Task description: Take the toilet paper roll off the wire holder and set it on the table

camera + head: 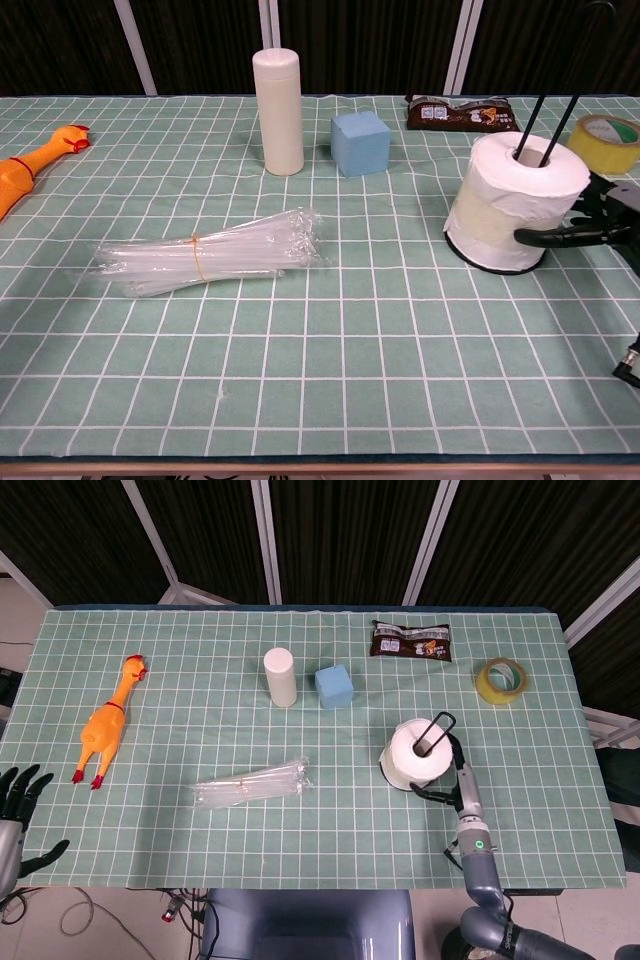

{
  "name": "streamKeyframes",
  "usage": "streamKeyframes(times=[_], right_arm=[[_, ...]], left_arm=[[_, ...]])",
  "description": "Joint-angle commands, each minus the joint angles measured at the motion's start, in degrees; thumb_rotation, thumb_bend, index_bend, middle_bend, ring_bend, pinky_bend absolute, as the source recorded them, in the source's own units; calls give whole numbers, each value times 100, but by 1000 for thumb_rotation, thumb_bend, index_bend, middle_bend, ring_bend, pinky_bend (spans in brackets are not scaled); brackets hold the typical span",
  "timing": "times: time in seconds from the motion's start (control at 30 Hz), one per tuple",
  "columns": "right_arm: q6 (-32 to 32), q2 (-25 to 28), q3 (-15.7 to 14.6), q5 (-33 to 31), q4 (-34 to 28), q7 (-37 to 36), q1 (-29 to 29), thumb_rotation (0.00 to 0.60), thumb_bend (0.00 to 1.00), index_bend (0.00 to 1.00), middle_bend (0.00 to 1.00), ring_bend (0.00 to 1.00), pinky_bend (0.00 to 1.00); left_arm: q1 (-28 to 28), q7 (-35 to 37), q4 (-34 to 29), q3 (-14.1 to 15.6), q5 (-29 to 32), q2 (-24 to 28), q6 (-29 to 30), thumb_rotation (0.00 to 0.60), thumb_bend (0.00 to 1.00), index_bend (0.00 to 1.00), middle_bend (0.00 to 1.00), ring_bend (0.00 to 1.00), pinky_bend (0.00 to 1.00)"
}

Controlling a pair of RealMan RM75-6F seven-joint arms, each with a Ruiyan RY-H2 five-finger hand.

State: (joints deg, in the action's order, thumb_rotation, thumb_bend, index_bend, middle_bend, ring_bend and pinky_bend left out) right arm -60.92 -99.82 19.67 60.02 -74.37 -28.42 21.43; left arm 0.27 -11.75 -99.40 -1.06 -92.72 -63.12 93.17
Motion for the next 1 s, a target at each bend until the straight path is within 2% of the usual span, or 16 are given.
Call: streamKeyframes(times=[0.03,0.4,0.63,0.77,0.83,1.0], right_arm=[[91,-64,117,-115,115,13,70,600,0,0,0,0,0],[569,-228,320,-338,371,2,342,600,0,0,0,0,0],[900,-321,407,-326,600,-276,472,600,0,0,0,0,0],[660,-149,370,-217,199,-231,314,600,0,4,9,0,0],[609,-128,378,-228,146,-201,289,600,0,35,49,0,0],[467,-116,417,-227,105,-245,217,600,0,215,186,0,0]], left_arm=[[-3,-15,1,-3,7,-7,-6,600,44,141,44,0,0],[-17,-72,-18,7,29,-24,-59,600,45,141,44,0,0],[-11,-79,-26,-5,56,-31,-47,600,45,141,44,0,0],[-11,-96,-30,-17,89,-45,-52,600,45,141,44,0,0],[-13,-109,-31,-18,90,-52,-56,600,44,141,44,0,0],[-4,-117,-34,-14,77,-57,-35,600,45,141,44,0,0]])
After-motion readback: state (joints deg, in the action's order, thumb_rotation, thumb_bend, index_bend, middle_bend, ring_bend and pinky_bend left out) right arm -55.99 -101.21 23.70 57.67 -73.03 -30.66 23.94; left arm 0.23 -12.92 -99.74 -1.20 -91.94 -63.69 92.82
